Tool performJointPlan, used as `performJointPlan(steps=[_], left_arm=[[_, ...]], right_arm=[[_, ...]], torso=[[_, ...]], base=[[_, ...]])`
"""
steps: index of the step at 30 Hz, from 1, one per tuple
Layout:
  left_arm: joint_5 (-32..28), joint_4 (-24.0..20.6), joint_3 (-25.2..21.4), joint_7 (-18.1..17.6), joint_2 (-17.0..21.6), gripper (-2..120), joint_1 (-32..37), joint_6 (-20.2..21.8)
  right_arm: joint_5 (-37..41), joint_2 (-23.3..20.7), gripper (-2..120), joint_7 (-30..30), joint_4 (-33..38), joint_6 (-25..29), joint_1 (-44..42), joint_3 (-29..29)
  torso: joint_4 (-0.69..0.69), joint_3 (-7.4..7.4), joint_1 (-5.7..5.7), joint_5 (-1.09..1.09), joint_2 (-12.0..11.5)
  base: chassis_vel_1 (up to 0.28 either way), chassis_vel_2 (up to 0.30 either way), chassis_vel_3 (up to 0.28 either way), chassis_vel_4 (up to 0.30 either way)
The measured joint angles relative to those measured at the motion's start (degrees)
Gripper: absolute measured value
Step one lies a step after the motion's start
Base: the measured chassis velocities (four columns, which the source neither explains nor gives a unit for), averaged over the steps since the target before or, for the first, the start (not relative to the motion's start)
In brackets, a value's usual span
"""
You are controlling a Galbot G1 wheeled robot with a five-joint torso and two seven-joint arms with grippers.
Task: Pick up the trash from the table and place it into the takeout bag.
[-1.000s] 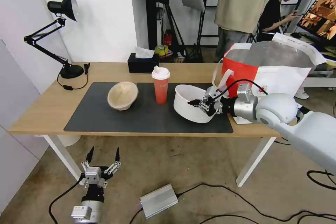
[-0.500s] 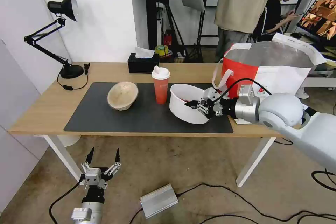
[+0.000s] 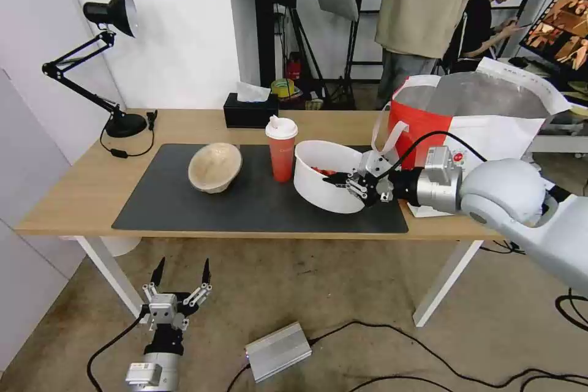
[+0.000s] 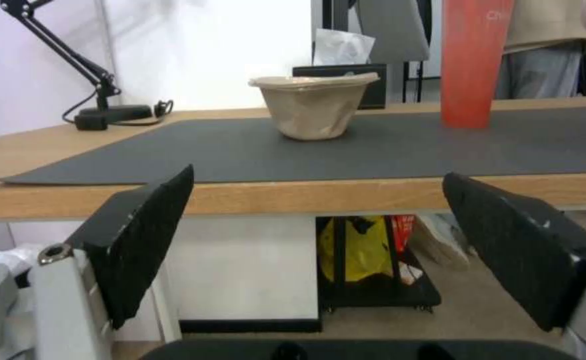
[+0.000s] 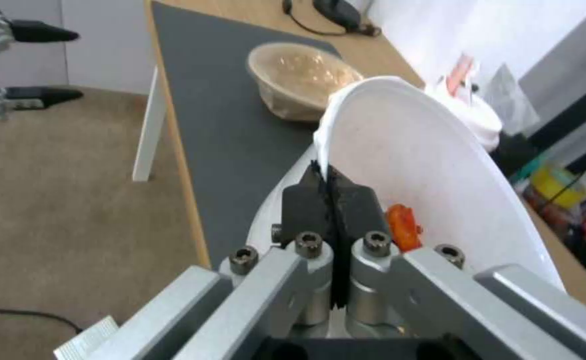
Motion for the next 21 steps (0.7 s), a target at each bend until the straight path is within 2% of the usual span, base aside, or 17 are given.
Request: performJointPlan(steps=[8, 21], left_arm=[[0.5, 0.4, 0.5, 0.0, 0.0, 100, -0.3, 0.0], [0.7, 0.9, 1.7, 0.0, -0.1, 100, -0.2, 0.1]], right_arm=[[-0.7, -2.1, 0, -1.7, 2.7, 1.1, -0.4, 3.7], [-0.7, -5.0, 0, -4.1, 3.4, 3.5, -3.6, 13.8]], torso=[[0.0, 0.0, 0.0, 0.0, 0.0], [0.0, 0.0, 0.0, 0.0, 0.0]], base=[[0.0, 0.0, 0.0, 0.0], [0.0, 0.0, 0.0, 0.0]])
